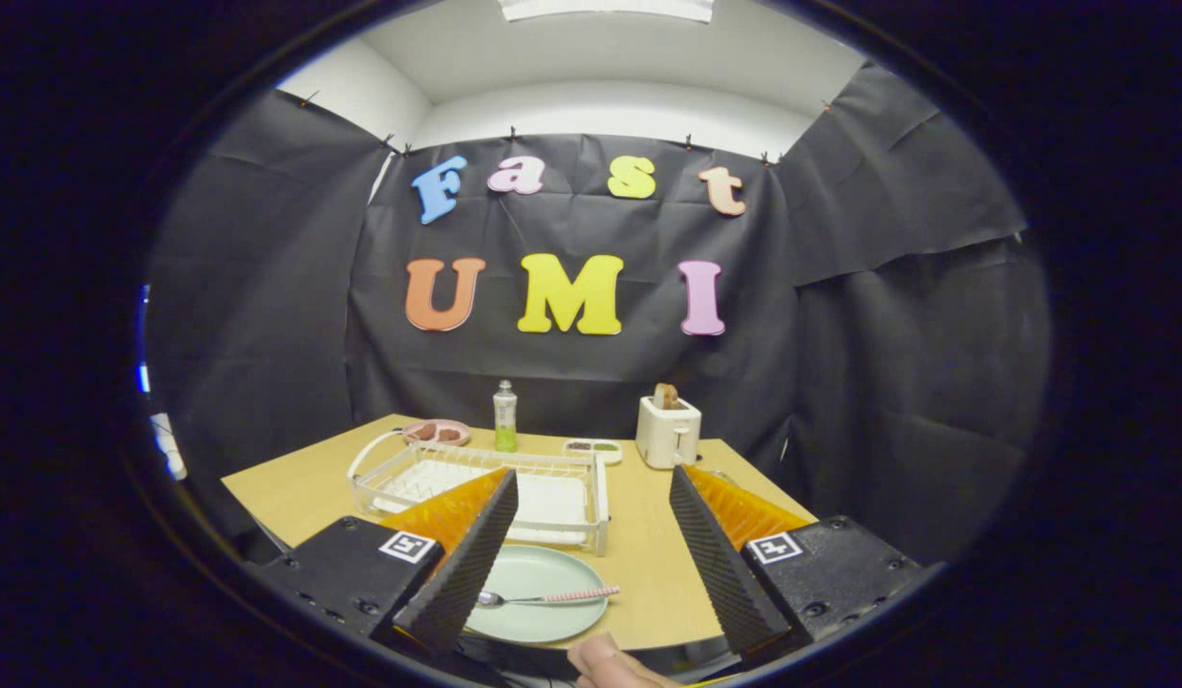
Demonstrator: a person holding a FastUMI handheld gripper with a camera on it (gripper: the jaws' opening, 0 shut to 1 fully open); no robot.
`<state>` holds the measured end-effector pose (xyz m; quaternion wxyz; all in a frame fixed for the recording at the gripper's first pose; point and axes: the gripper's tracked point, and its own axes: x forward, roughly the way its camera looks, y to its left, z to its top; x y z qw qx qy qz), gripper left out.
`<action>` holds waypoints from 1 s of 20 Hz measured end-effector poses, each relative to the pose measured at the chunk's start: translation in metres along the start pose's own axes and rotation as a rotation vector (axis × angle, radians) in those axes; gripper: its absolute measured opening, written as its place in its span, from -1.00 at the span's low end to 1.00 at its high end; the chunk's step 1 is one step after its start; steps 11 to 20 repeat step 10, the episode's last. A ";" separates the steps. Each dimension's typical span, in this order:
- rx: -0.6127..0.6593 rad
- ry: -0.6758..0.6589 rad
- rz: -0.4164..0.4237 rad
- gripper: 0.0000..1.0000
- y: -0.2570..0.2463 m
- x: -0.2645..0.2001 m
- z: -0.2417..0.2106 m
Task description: Take the plate from the dish rack, then take the spoon from the basket and place it into the plate.
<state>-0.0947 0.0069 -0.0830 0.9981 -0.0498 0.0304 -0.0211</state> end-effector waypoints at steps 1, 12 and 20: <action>0.003 0.004 0.005 1.00 -0.002 -0.003 -0.001; 0.061 0.002 -0.044 1.00 -0.051 -0.008 -0.001; 0.061 0.002 -0.044 1.00 -0.051 -0.008 -0.001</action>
